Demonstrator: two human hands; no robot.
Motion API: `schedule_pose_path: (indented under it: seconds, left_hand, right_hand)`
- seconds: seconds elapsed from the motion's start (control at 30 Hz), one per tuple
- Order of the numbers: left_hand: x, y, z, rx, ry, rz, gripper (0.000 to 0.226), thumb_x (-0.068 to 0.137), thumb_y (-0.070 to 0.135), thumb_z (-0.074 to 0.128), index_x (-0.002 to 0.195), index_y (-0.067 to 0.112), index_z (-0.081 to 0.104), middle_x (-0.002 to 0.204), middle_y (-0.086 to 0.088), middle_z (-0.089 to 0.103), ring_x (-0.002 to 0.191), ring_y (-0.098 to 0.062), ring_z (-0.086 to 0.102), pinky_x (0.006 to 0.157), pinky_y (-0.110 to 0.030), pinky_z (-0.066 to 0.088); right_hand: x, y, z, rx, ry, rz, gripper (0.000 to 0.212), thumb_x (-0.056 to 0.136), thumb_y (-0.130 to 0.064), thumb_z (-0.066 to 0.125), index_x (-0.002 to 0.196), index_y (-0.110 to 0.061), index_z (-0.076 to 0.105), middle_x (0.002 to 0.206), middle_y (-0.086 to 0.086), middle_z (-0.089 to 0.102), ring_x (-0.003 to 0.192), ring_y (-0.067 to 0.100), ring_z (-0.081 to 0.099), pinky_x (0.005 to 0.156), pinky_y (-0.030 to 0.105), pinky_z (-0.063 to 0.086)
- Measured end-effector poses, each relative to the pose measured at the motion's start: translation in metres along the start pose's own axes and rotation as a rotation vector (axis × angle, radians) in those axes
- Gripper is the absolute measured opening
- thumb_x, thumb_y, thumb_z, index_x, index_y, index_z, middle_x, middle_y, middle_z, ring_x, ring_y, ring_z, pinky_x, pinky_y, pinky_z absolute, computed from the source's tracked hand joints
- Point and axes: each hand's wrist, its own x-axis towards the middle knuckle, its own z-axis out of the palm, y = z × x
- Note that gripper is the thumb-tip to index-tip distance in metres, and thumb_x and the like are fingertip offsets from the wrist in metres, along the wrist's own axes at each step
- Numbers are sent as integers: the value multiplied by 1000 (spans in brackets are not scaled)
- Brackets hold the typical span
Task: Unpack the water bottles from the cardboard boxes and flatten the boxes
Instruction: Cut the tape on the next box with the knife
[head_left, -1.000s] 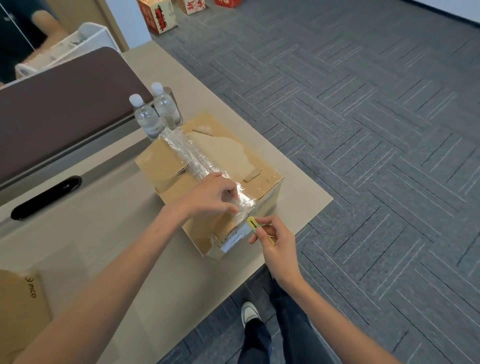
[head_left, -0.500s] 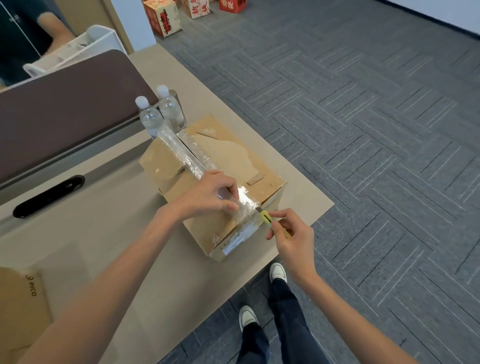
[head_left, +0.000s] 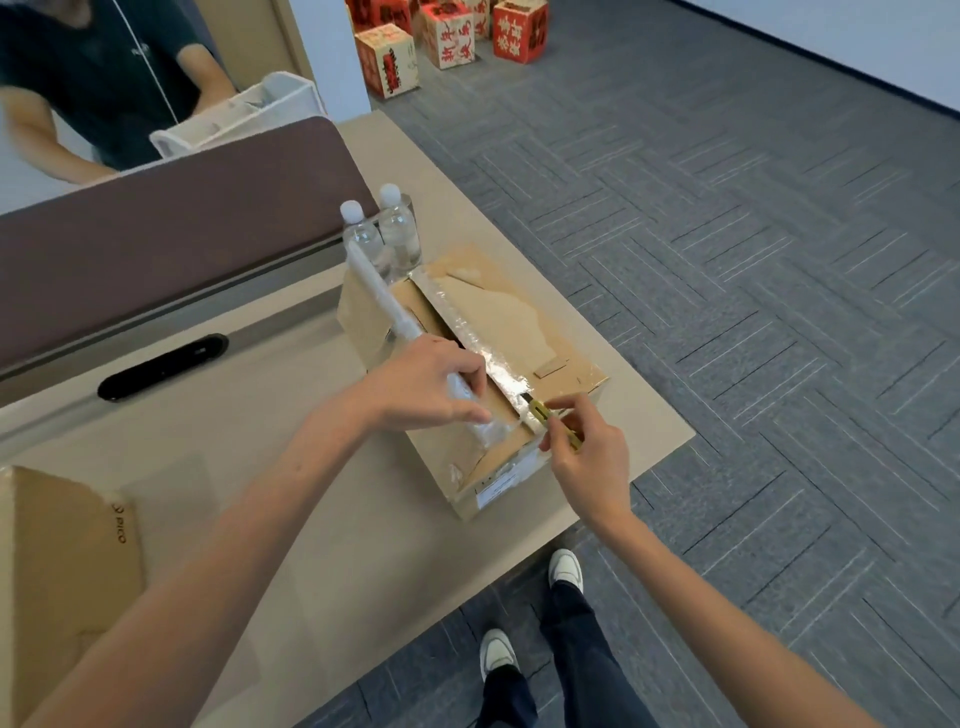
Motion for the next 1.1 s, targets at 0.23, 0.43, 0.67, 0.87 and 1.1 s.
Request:
schedule_pose_path:
  seconds: [0.23, 0.43, 0.67, 0.87, 1.1]
  left_hand:
    - [-60, -9, -16, -63, 99, -58, 19, 87, 41, 71, 78, 25, 64, 84, 19, 62, 90, 6, 51, 85, -27, 37]
    - [-99, -38, -10, -97, 159, -182, 22, 93, 39, 62, 83, 21, 69, 85, 10, 67, 84, -3, 60, 82, -31, 49]
    - [-114, -72, 37, -172, 173, -394, 18, 95, 40, 60, 85, 26, 65, 90, 11, 66, 86, -3, 60, 84, -35, 51]
    - [-81, -81, 76, -251, 282, -519, 20, 97, 42, 55, 87, 24, 55, 96, 6, 56, 85, -8, 54, 77, -29, 48]
    - [-36, -90, 91, -264, 358, -777, 50, 90, 64, 50, 78, 16, 47, 93, -10, 61, 87, -30, 56, 78, -41, 49]
  right_hand:
    - [32, -9, 8, -64, -27, -20, 18, 92, -16, 53, 108, -25, 56, 78, -1, 69, 49, 12, 50, 53, 24, 35]
    - [48, -25, 19, -89, -104, -53, 20, 87, -13, 57, 103, -25, 55, 76, 0, 66, 62, 18, 57, 56, 34, 46]
    - [64, -30, 33, -279, -214, -123, 34, 93, -8, 43, 117, -32, 47, 85, -4, 65, 67, 18, 56, 61, 37, 45]
    - [80, -20, 39, -661, -320, -215, 21, 99, -26, 44, 113, -17, 58, 103, -2, 48, 84, 20, 55, 63, 39, 50]
    - [86, -18, 48, -907, -237, -269, 39, 78, -30, 59, 111, -9, 50, 105, 5, 45, 89, 24, 44, 73, 38, 42]
